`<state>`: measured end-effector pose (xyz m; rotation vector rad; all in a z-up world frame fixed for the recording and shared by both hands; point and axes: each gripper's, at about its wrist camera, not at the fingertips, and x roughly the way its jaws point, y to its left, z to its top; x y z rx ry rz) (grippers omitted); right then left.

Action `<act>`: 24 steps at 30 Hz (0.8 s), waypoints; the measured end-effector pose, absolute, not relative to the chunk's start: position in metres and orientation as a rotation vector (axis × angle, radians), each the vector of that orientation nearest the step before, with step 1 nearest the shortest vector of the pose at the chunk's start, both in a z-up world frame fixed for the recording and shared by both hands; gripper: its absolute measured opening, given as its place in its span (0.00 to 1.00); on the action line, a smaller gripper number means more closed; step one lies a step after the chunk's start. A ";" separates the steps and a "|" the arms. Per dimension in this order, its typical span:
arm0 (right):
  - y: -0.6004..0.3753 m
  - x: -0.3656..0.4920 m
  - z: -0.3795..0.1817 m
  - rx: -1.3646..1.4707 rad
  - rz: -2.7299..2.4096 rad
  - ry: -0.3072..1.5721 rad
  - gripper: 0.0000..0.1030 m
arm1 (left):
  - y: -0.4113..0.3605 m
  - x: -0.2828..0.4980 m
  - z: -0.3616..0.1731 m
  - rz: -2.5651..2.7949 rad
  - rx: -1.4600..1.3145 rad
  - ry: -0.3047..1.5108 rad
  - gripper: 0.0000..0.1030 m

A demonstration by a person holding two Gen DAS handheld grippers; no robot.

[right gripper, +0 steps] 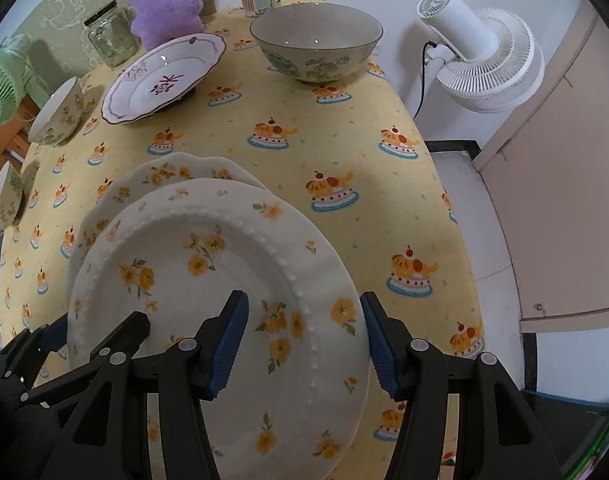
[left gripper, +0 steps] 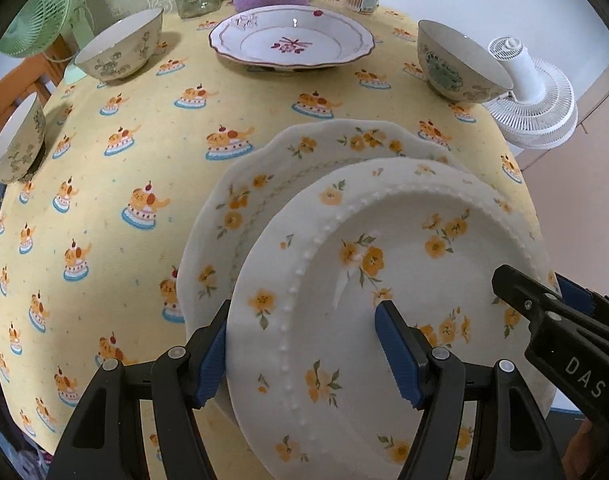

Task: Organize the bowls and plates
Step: 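Lower the beaded-rim plate onto the scalloped plate with the left tool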

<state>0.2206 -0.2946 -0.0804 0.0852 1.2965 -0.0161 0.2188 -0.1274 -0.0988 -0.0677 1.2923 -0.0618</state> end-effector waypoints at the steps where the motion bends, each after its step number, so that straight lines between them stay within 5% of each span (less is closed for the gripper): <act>1: -0.294 0.222 -0.081 0.084 -0.016 1.294 0.59 | -0.128 0.220 -0.099 -0.061 -0.067 1.293 0.69; 24: -0.298 0.224 -0.086 0.121 0.020 1.279 0.55 | -0.151 0.223 -0.100 0.067 0.116 1.232 0.76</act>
